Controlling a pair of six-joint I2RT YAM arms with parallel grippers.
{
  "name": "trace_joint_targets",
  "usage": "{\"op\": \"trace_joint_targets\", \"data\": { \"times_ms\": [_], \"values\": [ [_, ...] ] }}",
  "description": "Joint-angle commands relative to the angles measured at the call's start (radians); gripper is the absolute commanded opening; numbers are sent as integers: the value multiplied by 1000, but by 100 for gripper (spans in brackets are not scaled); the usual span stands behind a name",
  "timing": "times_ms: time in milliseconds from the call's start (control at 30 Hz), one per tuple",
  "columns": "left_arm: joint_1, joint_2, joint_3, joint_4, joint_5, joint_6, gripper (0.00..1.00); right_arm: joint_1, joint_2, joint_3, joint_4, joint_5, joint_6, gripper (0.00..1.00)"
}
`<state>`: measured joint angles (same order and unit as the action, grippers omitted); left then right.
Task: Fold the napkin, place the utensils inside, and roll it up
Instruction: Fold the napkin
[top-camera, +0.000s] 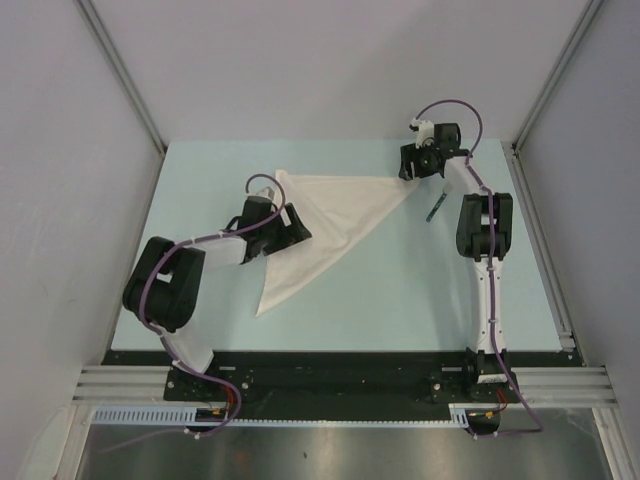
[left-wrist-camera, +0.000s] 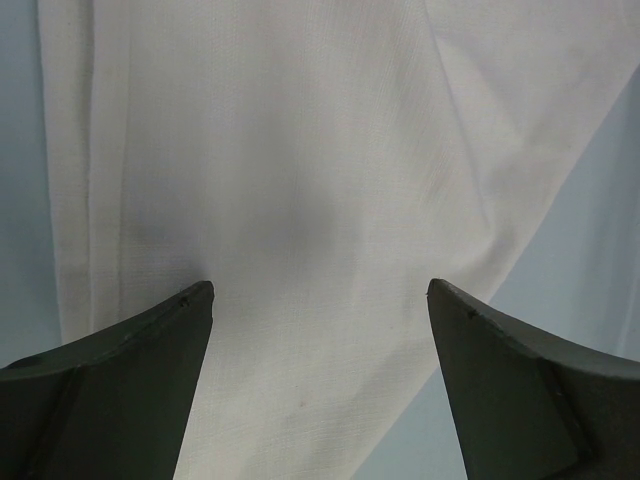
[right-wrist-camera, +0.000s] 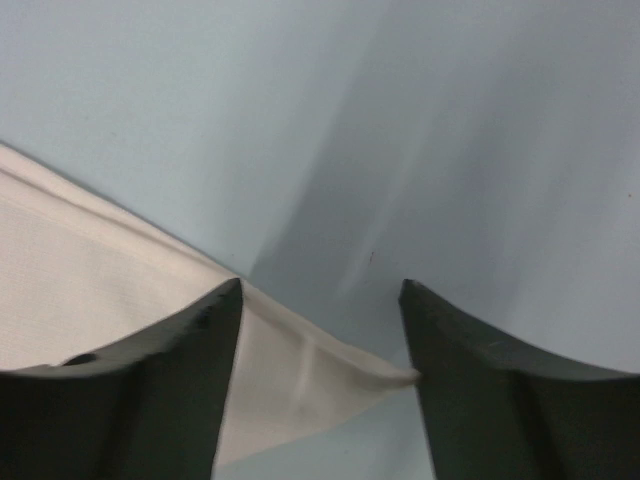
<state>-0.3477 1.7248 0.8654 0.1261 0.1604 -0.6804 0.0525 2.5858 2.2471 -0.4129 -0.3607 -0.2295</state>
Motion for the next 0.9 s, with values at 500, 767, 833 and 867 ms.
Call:
{"op": "trace_joint_targets", "data": {
  "times_ms": [500,767,833,867],
  "values": [
    [3,-74,-55,-40,-25,18,93,35,-233,-219,252,6,-143,84],
    [3,-116,-106,-45,-21,15,93,55,-139,-63,119,-35,-203,80],
    [3,-136,-118,-45,-18,12,93,53,-124,-49,91,-30,-214,76],
    [1,-143,-129,-45,-16,10,93,55,-116,-46,83,-32,-215,74]
  ]
}}
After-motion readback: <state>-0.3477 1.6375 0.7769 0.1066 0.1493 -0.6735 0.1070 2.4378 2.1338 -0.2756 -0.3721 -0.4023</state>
